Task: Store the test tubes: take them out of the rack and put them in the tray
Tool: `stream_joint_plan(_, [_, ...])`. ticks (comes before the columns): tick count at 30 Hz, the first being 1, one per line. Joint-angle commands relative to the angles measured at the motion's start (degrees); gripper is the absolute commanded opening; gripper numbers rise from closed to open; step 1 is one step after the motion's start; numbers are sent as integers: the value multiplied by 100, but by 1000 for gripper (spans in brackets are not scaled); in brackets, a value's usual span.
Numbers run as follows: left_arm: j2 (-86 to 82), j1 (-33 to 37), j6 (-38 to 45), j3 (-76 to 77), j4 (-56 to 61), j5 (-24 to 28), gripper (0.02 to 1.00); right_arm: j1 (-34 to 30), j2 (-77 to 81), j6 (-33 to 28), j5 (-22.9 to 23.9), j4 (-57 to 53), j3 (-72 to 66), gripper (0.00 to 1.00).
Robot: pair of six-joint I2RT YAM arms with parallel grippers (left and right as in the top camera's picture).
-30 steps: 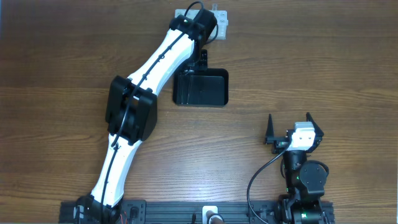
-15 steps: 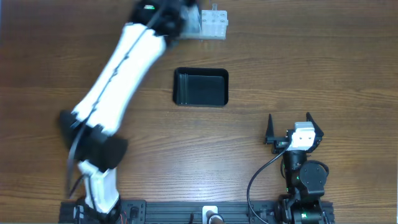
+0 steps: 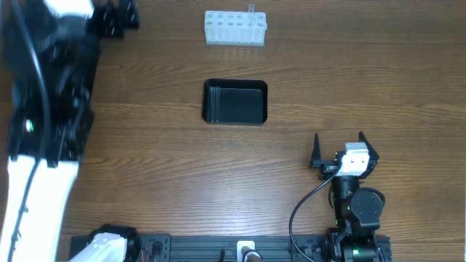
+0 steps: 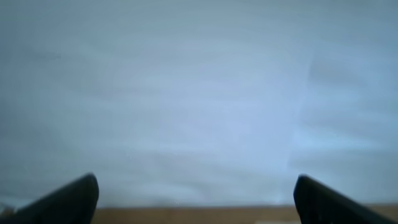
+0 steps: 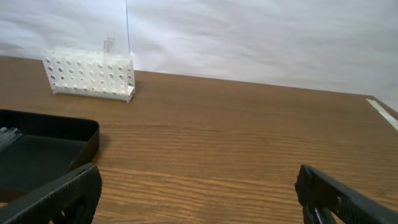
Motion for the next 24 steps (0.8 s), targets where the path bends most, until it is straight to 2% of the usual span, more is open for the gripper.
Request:
stream_joint_plan(1, [-1333, 345, 400, -2369, 1276, 1084, 1000, -42, -35, 57, 48, -15, -33, 993])
stream_joint_plan(6, [-2920, 457, 400, -4454, 2087, 1198, 1000, -42, -35, 57, 48, -15, -33, 993])
stream_joint_plan(12, [-4568, 573, 398, -5945, 2120, 1252, 1000, -42, -35, 57, 48, -15, -33, 993])
stream_joint_plan(19, [-5812, 638, 398, -6885, 1814, 1272, 1000, -42, -35, 57, 48, -15, -33, 993])
stream_joint_plan(24, [-5914, 656, 396, -6959, 1779, 1292, 1000, -42, -35, 57, 48, -15, -33, 991])
